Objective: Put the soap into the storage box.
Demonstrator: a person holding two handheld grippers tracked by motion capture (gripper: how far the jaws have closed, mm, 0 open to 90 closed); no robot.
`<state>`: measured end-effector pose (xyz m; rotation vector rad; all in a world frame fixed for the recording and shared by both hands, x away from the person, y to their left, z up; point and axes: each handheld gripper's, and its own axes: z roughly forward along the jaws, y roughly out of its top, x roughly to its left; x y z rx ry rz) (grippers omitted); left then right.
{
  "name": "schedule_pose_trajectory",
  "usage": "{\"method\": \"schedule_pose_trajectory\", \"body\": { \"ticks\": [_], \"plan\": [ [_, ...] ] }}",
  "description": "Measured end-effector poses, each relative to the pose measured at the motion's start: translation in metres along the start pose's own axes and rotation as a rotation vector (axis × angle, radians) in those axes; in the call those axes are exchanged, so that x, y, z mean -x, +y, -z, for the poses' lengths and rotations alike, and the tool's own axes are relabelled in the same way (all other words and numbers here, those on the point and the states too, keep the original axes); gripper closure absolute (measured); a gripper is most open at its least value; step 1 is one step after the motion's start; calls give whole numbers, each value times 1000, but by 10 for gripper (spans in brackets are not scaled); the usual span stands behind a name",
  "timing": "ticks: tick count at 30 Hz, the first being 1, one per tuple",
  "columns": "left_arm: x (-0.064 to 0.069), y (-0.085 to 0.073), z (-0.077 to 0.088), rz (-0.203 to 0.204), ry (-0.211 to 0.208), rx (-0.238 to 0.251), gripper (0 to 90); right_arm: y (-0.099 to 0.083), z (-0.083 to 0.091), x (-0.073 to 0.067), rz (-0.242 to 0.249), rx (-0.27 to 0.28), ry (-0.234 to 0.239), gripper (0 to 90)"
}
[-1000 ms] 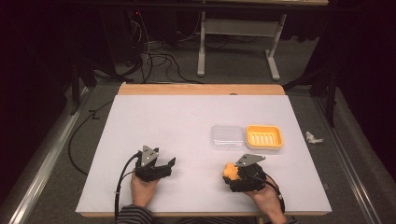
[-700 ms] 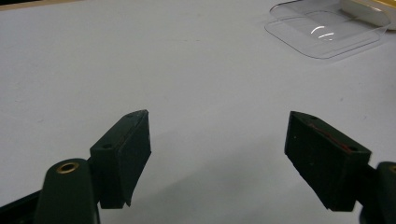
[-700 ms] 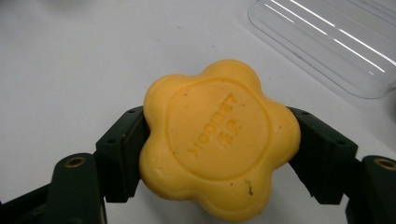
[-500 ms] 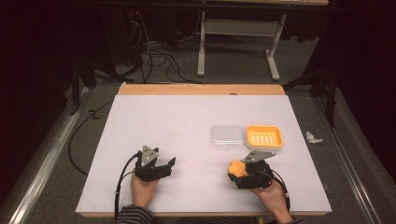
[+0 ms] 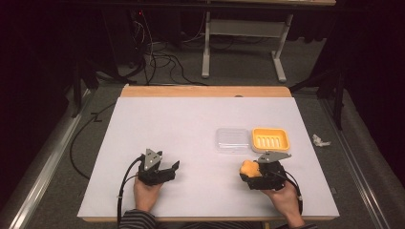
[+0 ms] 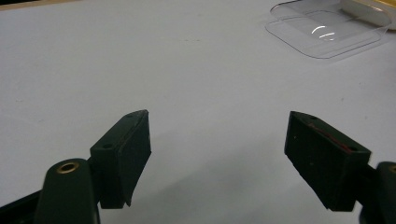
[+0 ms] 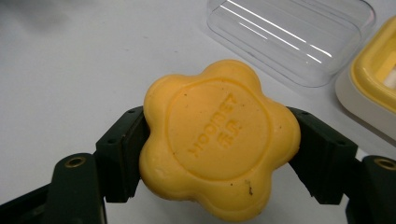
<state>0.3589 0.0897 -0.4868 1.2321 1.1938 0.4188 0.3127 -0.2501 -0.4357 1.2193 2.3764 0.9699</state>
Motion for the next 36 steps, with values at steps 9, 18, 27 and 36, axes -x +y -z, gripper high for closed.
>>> {"method": "schedule_pose_trajectory", "body": {
  "ticks": [9,18,27,36],
  "plan": [
    [0,0,0,-1,1,-1,234,1,8,9,-10,11,-25,273],
    [0,0,0,-1,2,-2,234,1,14,19,-39,32,-33,273],
    [0,0,0,2,2,-1,234,3,19,28,-59,37,-57,273],
    [0,0,0,-1,3,-1,235,4,25,36,-68,48,-78,273]
  ]
}}
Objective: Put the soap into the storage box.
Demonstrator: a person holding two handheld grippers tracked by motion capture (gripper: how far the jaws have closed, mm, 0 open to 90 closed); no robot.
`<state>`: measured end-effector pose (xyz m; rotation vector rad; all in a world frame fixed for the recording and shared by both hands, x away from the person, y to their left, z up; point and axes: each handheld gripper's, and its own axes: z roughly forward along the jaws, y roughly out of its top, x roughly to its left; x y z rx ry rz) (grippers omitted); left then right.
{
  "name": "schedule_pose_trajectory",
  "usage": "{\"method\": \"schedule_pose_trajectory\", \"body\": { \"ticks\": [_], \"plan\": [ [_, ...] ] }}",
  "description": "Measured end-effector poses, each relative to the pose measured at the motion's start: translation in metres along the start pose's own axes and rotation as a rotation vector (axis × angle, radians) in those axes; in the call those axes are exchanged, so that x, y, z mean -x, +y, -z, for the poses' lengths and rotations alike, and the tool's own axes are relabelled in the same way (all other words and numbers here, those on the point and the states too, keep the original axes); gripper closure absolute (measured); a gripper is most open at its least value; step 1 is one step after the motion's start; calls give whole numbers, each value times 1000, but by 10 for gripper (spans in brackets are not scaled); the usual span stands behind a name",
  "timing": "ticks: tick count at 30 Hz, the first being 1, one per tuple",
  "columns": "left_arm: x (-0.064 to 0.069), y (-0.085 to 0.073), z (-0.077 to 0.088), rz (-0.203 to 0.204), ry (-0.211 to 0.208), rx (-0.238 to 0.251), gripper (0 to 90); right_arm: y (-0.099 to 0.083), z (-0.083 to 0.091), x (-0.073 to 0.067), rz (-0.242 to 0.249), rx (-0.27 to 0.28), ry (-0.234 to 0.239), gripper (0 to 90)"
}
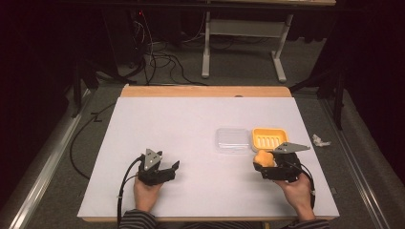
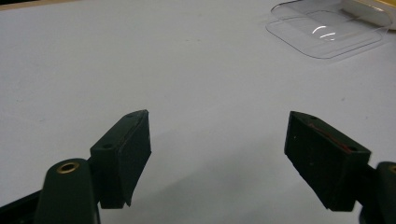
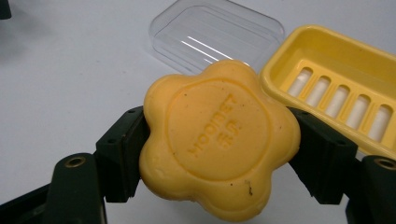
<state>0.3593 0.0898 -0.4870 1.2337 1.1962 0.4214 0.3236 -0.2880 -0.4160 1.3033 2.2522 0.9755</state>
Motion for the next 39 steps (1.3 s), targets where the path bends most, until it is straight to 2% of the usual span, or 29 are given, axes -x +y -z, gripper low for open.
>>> {"method": "schedule_pose_trajectory", "body": {
  "ticks": [6,7,22,39],
  "plan": [
    [0,0,0,-1,2,0,235,1,3,6,-8,13,-11,273],
    [0,0,0,0,2,0,235,1,2,8,-20,8,-15,273],
    [-1,0,-1,7,9,-2,240,4,-1,25,-49,-4,-46,273],
    [-1,1,-1,11,7,-2,240,21,-2,40,-62,6,-72,273]
  ]
}}
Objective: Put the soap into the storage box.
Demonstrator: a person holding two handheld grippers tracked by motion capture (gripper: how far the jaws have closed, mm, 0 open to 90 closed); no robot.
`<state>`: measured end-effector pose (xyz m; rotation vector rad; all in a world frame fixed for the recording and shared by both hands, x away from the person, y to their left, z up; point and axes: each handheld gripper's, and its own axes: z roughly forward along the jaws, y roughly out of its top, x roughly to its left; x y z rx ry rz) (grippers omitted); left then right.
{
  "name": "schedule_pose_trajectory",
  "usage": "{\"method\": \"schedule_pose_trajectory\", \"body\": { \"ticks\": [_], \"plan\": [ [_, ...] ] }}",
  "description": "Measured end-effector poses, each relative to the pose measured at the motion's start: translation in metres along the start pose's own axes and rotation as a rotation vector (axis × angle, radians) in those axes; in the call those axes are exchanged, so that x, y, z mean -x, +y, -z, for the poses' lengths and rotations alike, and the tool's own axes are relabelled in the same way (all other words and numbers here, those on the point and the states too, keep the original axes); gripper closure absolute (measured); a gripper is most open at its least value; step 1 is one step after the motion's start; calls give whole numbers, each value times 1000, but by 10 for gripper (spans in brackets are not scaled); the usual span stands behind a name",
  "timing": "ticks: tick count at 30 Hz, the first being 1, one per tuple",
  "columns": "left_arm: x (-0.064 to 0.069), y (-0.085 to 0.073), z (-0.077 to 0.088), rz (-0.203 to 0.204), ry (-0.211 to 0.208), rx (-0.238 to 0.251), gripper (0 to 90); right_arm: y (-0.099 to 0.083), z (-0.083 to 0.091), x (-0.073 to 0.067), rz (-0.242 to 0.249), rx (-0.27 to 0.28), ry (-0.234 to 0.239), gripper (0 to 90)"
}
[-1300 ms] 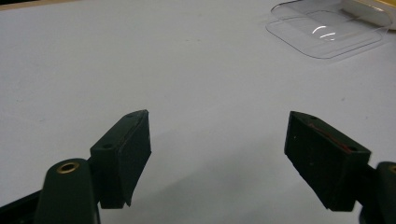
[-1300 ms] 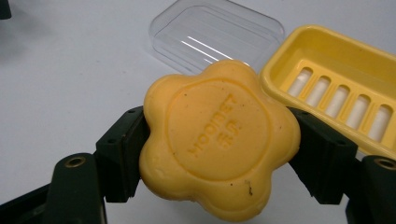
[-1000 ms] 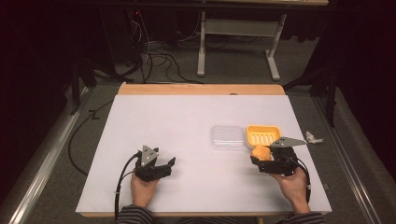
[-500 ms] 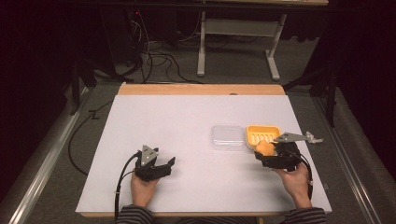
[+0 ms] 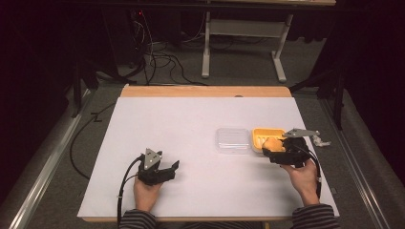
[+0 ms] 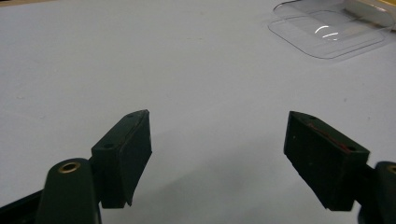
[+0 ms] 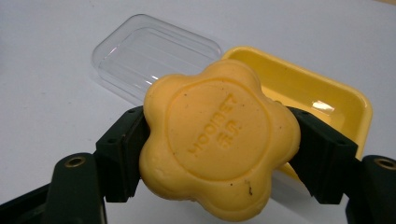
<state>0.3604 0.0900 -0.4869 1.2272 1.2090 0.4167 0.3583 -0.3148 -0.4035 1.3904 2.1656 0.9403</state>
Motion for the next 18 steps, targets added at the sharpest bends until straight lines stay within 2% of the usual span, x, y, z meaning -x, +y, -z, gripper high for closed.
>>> {"method": "schedule_pose_trajectory", "body": {
  "ticks": [12,18],
  "plan": [
    [0,0,0,-1,1,1,238,7,-11,10,-24,-16,-5,273],
    [0,0,1,-9,-5,0,234,10,-19,15,-42,-35,-25,272]
  ]
}}
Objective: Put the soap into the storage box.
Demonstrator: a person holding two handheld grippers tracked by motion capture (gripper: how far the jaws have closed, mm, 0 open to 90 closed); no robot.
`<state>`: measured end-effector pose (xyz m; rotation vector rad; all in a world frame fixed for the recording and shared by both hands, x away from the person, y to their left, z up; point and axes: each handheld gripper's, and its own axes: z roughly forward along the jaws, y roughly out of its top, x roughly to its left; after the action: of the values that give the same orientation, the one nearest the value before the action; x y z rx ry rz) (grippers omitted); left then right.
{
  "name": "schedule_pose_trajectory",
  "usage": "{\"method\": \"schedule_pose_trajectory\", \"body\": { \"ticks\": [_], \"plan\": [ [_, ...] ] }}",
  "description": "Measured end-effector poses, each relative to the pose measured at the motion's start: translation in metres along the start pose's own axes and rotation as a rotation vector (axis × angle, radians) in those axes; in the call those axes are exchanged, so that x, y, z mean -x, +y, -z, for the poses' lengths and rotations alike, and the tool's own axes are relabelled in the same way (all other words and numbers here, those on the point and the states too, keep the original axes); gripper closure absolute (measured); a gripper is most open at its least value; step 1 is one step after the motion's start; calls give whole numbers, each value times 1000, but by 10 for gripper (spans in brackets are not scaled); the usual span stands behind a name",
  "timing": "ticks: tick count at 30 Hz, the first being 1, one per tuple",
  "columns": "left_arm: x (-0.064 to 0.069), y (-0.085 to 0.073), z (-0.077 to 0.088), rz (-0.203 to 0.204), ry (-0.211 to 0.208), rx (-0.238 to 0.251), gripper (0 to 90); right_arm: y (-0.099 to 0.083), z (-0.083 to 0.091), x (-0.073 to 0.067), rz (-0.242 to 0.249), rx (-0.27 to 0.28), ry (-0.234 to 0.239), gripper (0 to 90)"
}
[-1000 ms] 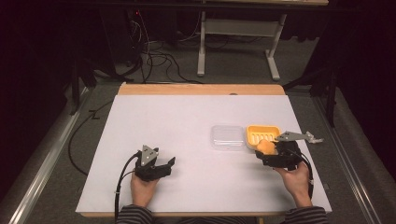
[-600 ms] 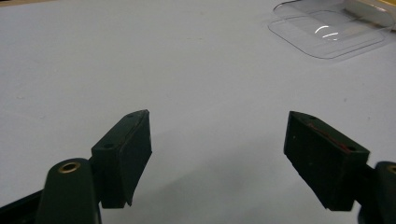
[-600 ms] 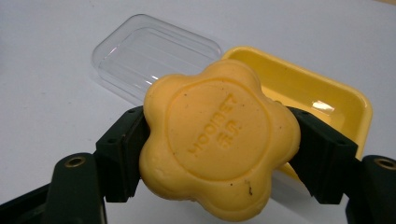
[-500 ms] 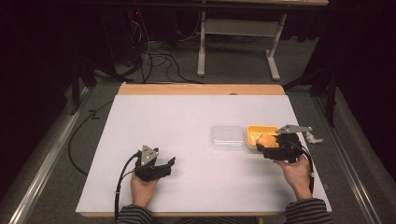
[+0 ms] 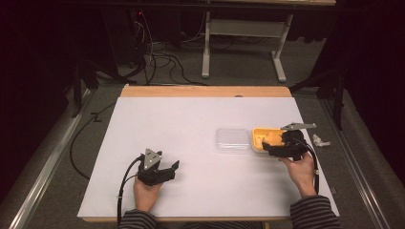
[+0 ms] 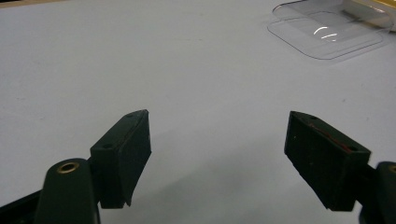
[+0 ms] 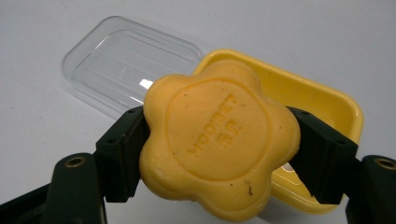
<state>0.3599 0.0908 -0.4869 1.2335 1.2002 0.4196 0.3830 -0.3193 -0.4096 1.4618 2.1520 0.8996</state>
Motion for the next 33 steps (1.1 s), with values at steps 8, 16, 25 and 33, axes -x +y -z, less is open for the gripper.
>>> {"method": "schedule_pose_trajectory", "body": {
  "ticks": [8,16,25,33],
  "plan": [
    [0,0,-1,9,0,-1,236,3,-11,5,-18,-17,-19,272],
    [0,0,-1,8,3,-1,238,8,-25,12,-36,-40,-34,272],
    [2,-1,0,-14,6,6,249,8,-36,18,-45,-64,-62,272],
    [0,0,-2,3,22,-2,255,7,-41,22,-48,-95,-103,271]
  ]
}}
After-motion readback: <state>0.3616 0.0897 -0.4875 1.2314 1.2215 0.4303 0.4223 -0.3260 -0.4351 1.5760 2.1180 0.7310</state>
